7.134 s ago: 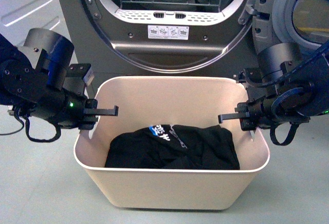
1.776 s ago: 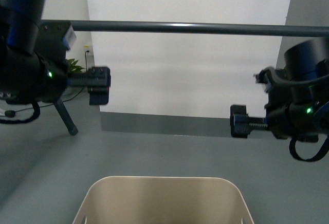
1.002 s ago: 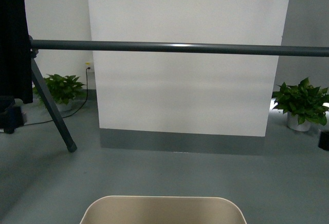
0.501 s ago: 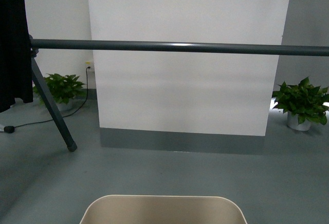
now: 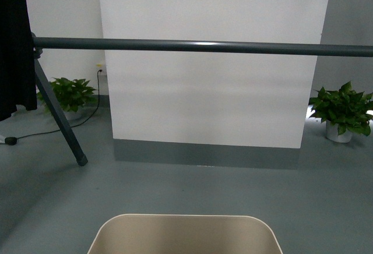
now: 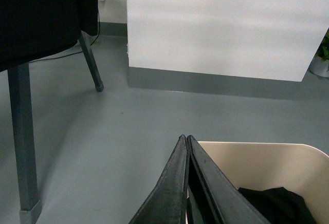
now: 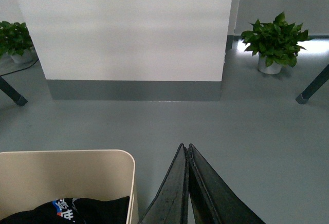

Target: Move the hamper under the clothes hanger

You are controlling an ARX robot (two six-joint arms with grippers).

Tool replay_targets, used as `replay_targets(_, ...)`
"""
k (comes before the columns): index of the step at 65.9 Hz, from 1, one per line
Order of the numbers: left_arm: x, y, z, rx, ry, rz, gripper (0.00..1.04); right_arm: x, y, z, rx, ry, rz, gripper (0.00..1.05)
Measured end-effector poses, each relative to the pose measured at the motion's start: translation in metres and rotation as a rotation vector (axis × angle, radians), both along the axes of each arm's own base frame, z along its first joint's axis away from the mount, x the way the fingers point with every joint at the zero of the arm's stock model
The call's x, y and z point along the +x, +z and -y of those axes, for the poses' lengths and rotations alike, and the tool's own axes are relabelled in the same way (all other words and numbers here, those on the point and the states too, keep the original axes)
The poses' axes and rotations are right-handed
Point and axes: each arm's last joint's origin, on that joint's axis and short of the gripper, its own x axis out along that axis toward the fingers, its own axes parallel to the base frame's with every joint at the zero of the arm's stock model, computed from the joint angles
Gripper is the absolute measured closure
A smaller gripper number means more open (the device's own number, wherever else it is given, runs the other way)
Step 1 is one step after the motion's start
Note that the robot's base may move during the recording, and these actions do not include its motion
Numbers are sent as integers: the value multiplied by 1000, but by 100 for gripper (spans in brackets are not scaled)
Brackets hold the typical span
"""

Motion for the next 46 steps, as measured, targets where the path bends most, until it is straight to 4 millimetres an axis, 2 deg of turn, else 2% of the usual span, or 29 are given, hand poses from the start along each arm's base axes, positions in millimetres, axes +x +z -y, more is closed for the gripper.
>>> replay_targets(46, -30, 9, 0, 0, 0, 32, 101, -33, 6, 0, 0, 0, 21, 103)
